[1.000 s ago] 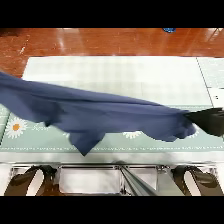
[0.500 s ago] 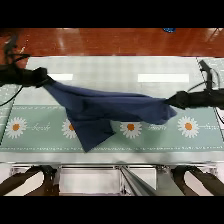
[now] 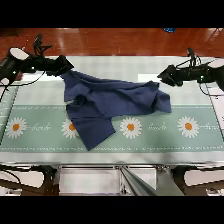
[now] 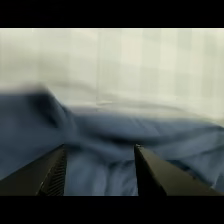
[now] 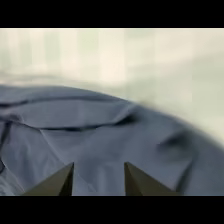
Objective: Fold the shirts.
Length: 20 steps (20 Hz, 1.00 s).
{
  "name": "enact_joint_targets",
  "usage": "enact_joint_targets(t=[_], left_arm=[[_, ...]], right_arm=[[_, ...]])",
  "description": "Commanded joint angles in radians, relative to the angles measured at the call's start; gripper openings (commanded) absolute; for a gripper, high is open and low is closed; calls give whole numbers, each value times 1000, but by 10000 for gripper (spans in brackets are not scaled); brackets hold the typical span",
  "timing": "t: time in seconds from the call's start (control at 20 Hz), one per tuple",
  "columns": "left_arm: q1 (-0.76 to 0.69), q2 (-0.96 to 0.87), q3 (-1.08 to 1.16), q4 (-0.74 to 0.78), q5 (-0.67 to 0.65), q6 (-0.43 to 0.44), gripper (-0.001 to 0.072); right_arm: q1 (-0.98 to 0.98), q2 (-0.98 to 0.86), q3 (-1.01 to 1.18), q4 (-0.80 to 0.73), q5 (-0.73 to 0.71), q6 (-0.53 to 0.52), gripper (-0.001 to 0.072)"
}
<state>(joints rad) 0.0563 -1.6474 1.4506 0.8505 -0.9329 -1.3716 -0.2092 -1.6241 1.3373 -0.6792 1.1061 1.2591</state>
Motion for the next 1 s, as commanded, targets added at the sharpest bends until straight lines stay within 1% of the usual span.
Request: enact_joint_targets(t=[0.0, 0.1, 0.15, 0.2, 0.25, 0.3, 0.35, 0.4, 0.45, 0.5, 0.55, 0.65, 0.75, 0.95], left_arm=[[38, -29, 65, 49, -161, -9, 511], [114, -6, 106, 125, -357, -54, 511], [151, 17, 98, 151, -427, -55, 511], [185, 52, 69, 169, -475, -55, 511], [211, 101, 8, 171, -481, -55, 511], [232, 165, -86, 171, -457, -55, 511], [247, 235, -200, 171, -413, -55, 511], [262, 313, -333, 171, -358, -67, 511], [278, 388, -463, 166, -294, -134, 511], [290, 454, -574, 134, -243, -149, 511], [296, 518, -681, 87, -190, -139, 511], [292, 585, -830, 45, -126, -129, 511], [282, 573, -911, 9, -109, -129, 510], [198, 515, -935, -54, -6, -130, 509]], right_arm=[[-69, -63, 161, 32, 63, 53, 384], [-180, -43, 226, 14, 213, 72, 383], [-235, -17, 225, -25, 262, 73, 383], [-287, 23, 204, -112, 299, 77, 383], [-327, 71, 154, -208, 303, 87, 383], [-361, 138, 63, -320, 254, 105, 383], [-388, 214, -57, -406, 164, 152, 383], [-417, 301, -204, -443, 53, 199, 383], [-443, 377, -335, -425, -36, 201, 383], [-465, 446, -458, -379, -103, 184, 383], [-480, 491, -546, -314, -131, 142, 383], [-485, 523, -671, -147, -121, 44, 383], [-463, 522, -733, -38, -115, -32, 383], [-446, 522, -741, -26, -105, -42, 383]])
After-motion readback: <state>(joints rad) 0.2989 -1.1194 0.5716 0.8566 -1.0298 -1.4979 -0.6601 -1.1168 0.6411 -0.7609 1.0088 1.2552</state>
